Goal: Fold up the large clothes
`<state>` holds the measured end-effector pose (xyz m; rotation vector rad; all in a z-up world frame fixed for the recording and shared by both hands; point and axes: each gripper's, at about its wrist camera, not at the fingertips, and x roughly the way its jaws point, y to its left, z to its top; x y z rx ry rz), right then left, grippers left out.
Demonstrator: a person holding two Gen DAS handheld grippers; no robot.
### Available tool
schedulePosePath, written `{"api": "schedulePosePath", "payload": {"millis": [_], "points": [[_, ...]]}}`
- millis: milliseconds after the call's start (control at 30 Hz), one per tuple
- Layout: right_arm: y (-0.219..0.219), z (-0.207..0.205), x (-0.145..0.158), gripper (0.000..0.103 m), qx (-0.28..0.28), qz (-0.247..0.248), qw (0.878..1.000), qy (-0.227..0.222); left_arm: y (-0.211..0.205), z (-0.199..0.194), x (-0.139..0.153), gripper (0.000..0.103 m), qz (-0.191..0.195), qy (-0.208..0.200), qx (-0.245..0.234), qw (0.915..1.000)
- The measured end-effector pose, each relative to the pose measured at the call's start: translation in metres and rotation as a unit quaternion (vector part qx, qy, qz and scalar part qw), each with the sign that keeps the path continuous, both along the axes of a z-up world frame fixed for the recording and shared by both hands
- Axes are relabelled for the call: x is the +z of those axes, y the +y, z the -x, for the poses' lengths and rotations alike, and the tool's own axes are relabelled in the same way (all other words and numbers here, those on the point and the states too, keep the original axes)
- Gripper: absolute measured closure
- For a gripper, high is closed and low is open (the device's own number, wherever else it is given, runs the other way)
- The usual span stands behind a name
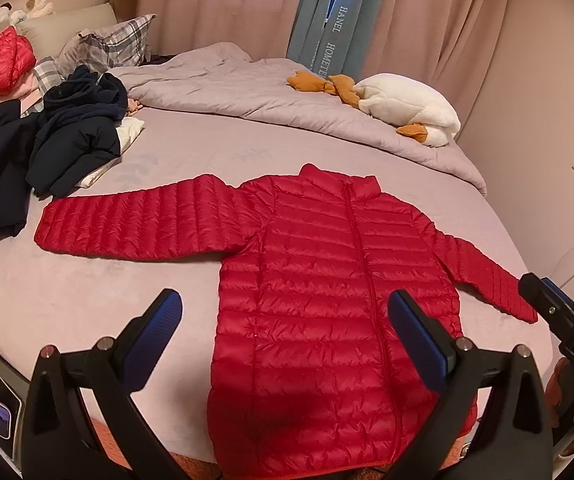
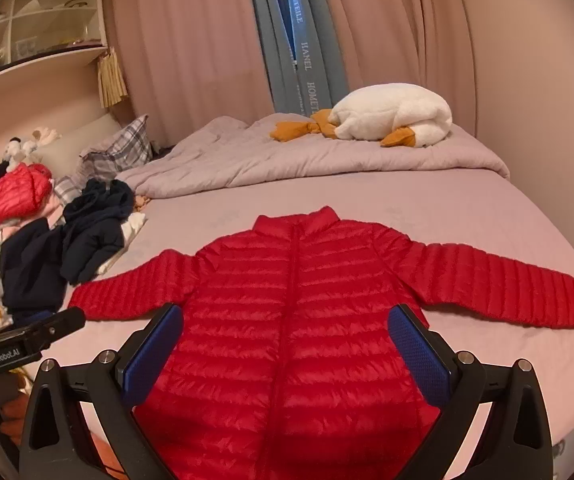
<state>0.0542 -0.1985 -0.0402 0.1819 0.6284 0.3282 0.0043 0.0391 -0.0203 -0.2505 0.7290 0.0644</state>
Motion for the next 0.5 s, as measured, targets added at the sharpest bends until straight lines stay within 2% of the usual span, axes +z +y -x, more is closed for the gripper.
{"api": "schedulePosePath", "payload": {"millis": [433, 500], "points": [[0.001, -0.006, -0.007, 0.001, -0.016, 0.005, 1.000, 0.022, 0.005, -0.013, -0.014, 0.000, 0.018, 0.017, -0.007, 0.9997], [-0.001, -0.009, -0.009, 0.008, -0.022, 0.001, 0.999, 0.031, 0.006, -0.016, -0.018, 0.000, 0.022, 0.022, -0.009, 0.9995]]}}
